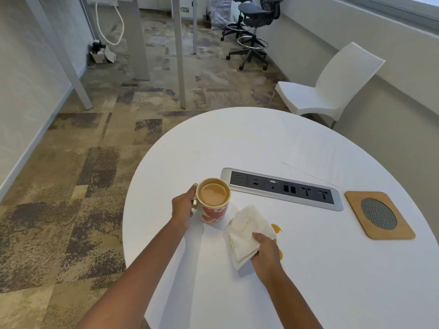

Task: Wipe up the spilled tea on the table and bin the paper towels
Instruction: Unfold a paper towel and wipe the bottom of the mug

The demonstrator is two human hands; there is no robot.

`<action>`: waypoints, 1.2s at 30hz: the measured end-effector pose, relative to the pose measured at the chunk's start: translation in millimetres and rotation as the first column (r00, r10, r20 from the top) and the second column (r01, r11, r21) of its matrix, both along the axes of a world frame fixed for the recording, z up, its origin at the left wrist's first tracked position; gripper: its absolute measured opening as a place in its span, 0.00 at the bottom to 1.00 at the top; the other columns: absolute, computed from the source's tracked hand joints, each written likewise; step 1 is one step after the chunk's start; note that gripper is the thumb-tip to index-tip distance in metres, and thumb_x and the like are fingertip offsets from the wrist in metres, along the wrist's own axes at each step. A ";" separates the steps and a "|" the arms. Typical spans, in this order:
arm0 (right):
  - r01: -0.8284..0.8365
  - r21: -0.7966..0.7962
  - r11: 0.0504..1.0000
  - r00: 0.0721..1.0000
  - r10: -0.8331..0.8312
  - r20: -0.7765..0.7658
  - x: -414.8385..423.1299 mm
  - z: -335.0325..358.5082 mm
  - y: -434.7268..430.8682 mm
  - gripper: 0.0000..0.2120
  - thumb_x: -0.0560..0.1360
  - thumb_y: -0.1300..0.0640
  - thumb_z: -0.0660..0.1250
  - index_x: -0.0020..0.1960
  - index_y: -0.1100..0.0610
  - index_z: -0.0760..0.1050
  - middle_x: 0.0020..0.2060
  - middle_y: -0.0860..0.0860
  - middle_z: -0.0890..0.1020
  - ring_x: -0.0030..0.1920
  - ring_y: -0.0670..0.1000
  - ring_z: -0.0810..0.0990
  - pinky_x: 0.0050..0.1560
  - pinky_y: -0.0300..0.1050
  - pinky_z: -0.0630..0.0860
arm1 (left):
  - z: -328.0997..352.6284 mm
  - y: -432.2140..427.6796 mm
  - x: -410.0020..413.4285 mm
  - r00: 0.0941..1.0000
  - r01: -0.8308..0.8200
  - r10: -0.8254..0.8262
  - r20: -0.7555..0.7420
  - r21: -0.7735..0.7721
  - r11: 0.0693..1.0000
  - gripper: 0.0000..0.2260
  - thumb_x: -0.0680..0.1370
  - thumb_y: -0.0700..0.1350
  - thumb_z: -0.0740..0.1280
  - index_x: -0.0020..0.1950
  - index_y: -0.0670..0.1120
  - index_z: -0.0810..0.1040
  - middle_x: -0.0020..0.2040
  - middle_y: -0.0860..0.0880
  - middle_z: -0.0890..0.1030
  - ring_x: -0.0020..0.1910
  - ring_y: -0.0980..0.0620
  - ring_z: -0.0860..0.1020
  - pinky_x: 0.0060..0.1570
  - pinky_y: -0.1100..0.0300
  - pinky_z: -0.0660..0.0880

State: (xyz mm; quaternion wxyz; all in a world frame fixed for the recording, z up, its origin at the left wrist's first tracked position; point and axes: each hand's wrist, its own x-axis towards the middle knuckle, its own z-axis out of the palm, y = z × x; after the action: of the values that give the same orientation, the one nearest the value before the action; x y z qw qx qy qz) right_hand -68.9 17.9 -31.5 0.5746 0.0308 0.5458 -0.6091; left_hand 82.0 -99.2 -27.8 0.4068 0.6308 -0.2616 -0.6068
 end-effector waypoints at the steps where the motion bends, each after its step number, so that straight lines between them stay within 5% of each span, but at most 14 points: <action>1: -0.007 0.009 1.000 1.000 0.007 -0.009 0.2 0.7 -0.6 0.21 0.77 0.71 0.54 0.69 0.63 0.65 0.62 0.62 0.74 0.56 0.58 0.73 0.58 0.52 0.69 | 1.9 0.1 0.2 1.000 0.001 -0.001 -0.010 0.002 1.000 0.17 0.75 0.50 0.67 0.29 0.45 0.70 0.31 0.49 0.70 0.30 0.52 0.65 0.28 0.61 0.57; 8: -0.037 0.013 0.999 0.996 0.038 -0.080 -1.3 2.0 -5.1 0.19 0.76 0.73 0.53 0.63 0.61 0.68 0.53 0.58 0.75 0.53 0.57 0.74 0.57 0.51 0.70 | 16.1 0.5 9.6 0.998 0.001 0.000 -0.062 0.005 1.000 0.17 0.76 0.48 0.66 0.28 0.46 0.68 0.28 0.49 0.66 0.21 0.56 0.64 0.19 0.67 0.57; 12: -0.103 0.001 0.995 0.983 0.102 -0.156 -1.1 7.0 -13.0 0.17 0.74 0.73 0.53 0.59 0.60 0.69 0.44 0.54 0.78 0.46 0.56 0.76 0.48 0.50 0.74 | 32.1 -2.7 13.4 0.998 0.030 -0.032 -0.063 -0.027 0.999 0.16 0.76 0.48 0.66 0.29 0.46 0.69 0.28 0.49 0.65 0.25 0.54 0.62 0.15 0.69 0.55; 15: -0.119 -0.037 0.992 0.984 0.113 -0.141 1.1 13.3 -25.0 0.16 0.75 0.72 0.53 0.59 0.59 0.68 0.46 0.56 0.77 0.52 0.58 0.75 0.60 0.58 0.72 | 48.0 -3.6 13.3 0.995 0.065 -0.069 -0.076 -0.054 0.996 0.15 0.75 0.48 0.66 0.30 0.47 0.69 0.22 0.53 0.66 0.19 0.57 0.62 0.15 0.69 0.55; 17: -0.099 -0.097 0.990 0.991 0.090 -0.097 4.1 19.0 -34.6 0.16 0.76 0.70 0.53 0.60 0.58 0.68 0.50 0.58 0.77 0.53 0.59 0.75 0.62 0.60 0.71 | 60.0 -3.6 11.6 0.992 0.087 -0.092 -0.091 -0.065 0.994 0.15 0.75 0.48 0.66 0.30 0.47 0.69 0.16 0.56 0.64 0.14 0.58 0.60 0.15 0.70 0.55; 21: -0.108 -0.285 0.953 0.992 0.123 0.038 14.2 33.9 -50.5 0.14 0.81 0.55 0.53 0.59 0.58 0.72 0.42 0.54 0.84 0.44 0.52 0.82 0.46 0.47 0.77 | 81.2 -4.4 5.2 0.985 0.130 -0.138 -0.098 -0.089 0.988 0.13 0.75 0.48 0.67 0.32 0.47 0.71 0.20 0.53 0.65 0.14 0.58 0.59 0.14 0.70 0.54; 27: -0.015 -0.473 0.881 0.924 0.193 0.330 19.6 38.3 -69.0 0.28 0.80 0.44 0.46 0.75 0.59 0.58 0.70 0.64 0.66 0.67 0.62 0.66 0.71 0.61 0.58 | 107.9 -4.1 -7.0 0.970 0.179 -0.194 -0.146 -0.109 0.978 0.11 0.74 0.47 0.67 0.33 0.48 0.70 0.15 0.56 0.60 0.14 0.58 0.56 0.14 0.71 0.53; 33: 0.087 -0.485 0.870 0.863 0.178 0.474 33.1 35.7 -75.8 0.22 0.81 0.47 0.49 0.65 0.60 0.69 0.58 0.61 0.78 0.59 0.59 0.74 0.55 0.54 0.78 | 121.9 -4.8 -14.1 0.972 0.148 -0.167 -0.168 -0.123 0.981 0.14 0.74 0.47 0.67 0.30 0.48 0.69 0.14 0.56 0.60 0.12 0.58 0.56 0.13 0.72 0.53; 36: 0.163 -0.470 0.868 0.802 0.160 0.575 44.1 38.3 -77.9 0.18 0.80 0.55 0.50 0.62 0.63 0.71 0.52 0.61 0.80 0.55 0.59 0.77 0.52 0.53 0.80 | 125.1 -5.7 -16.8 0.974 0.125 -0.143 -0.178 -0.108 0.986 0.13 0.74 0.46 0.67 0.30 0.47 0.71 0.14 0.56 0.61 0.12 0.58 0.56 0.13 0.72 0.53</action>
State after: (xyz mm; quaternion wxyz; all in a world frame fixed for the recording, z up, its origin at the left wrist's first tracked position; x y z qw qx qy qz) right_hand -24.8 -60.0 6.8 0.7041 0.0723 0.1614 -0.6877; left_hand 65.2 -104.8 97.3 0.4173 0.5324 -0.2934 -0.6755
